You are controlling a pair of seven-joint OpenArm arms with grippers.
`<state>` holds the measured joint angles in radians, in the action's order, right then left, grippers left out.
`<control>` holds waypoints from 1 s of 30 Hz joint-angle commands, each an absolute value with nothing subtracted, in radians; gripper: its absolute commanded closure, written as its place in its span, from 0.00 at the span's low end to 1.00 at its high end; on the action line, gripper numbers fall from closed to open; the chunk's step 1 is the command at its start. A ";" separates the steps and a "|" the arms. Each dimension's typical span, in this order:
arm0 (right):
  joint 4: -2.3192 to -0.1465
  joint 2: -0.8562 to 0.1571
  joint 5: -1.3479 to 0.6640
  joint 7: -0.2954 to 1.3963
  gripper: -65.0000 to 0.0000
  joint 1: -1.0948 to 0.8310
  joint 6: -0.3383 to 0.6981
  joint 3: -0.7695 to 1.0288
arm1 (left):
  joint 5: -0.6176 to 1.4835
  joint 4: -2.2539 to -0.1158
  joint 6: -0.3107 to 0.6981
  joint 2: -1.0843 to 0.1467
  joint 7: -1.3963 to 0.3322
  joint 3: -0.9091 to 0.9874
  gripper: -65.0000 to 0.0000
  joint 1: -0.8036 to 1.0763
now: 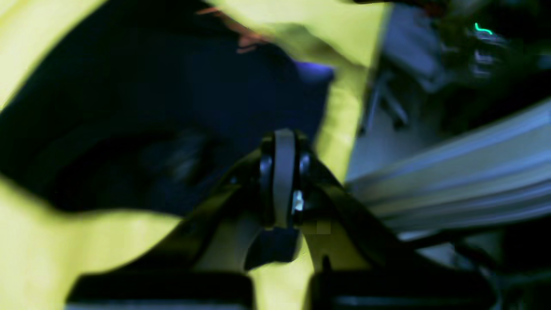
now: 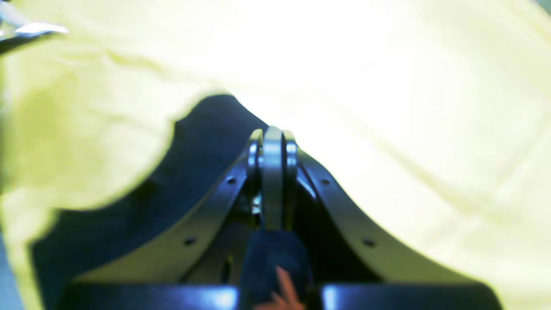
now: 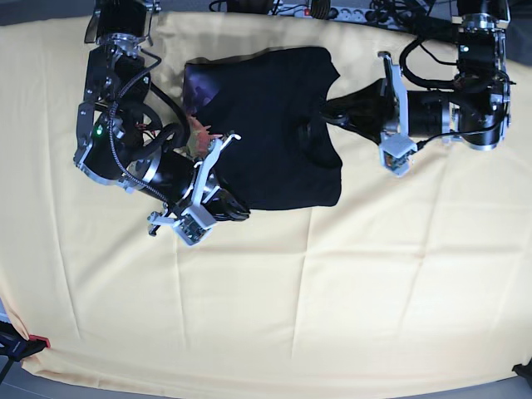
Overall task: Fold the T-shirt properly
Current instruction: 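Grasp the folded shirt edges with both grippers and lift them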
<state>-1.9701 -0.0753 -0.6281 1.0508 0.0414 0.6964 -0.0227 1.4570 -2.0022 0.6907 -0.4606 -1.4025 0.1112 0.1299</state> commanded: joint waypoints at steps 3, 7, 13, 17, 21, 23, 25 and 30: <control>-1.866 -0.121 -0.649 0.986 1.00 0.114 0.698 -0.020 | 1.354 -2.032 0.698 -0.471 -1.391 -0.013 1.00 0.122; -1.692 -0.174 -0.650 0.979 1.00 0.203 0.698 -0.029 | 1.099 -2.032 0.698 -0.471 -1.301 -0.194 1.00 0.121; -1.456 -0.246 -0.652 0.979 1.00 0.297 0.698 -0.155 | 0.780 -1.999 0.698 -0.471 -1.126 -0.322 1.00 0.121; -1.385 -0.295 -0.649 0.981 1.00 0.295 0.698 -0.248 | 0.676 -1.953 0.698 -0.471 -1.036 -0.333 1.00 0.121; -1.386 -0.332 -0.693 1.015 1.00 0.276 0.698 -0.274 | 0.631 -1.906 0.698 -0.471 -1.012 -0.333 1.00 0.104; -1.387 -0.340 -0.742 1.066 1.00 0.271 0.698 -0.274 | 0.603 -1.888 0.698 -0.471 -1.011 -0.332 1.00 0.096; -1.397 -0.348 -0.805 1.122 1.00 0.261 0.698 -0.273 | 0.578 -1.887 0.692 -0.471 -1.007 -0.332 1.00 0.087; -1.475 -0.360 -0.892 1.172 1.00 0.216 0.698 -0.272 | 0.509 -1.887 0.663 -0.471 -0.946 -0.332 1.00 0.059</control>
<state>-1.4616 -0.3519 -0.8719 1.1488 0.2050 0.6895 -0.2726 0.5484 -1.8820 0.6849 -0.4618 -0.9325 -0.3405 0.0757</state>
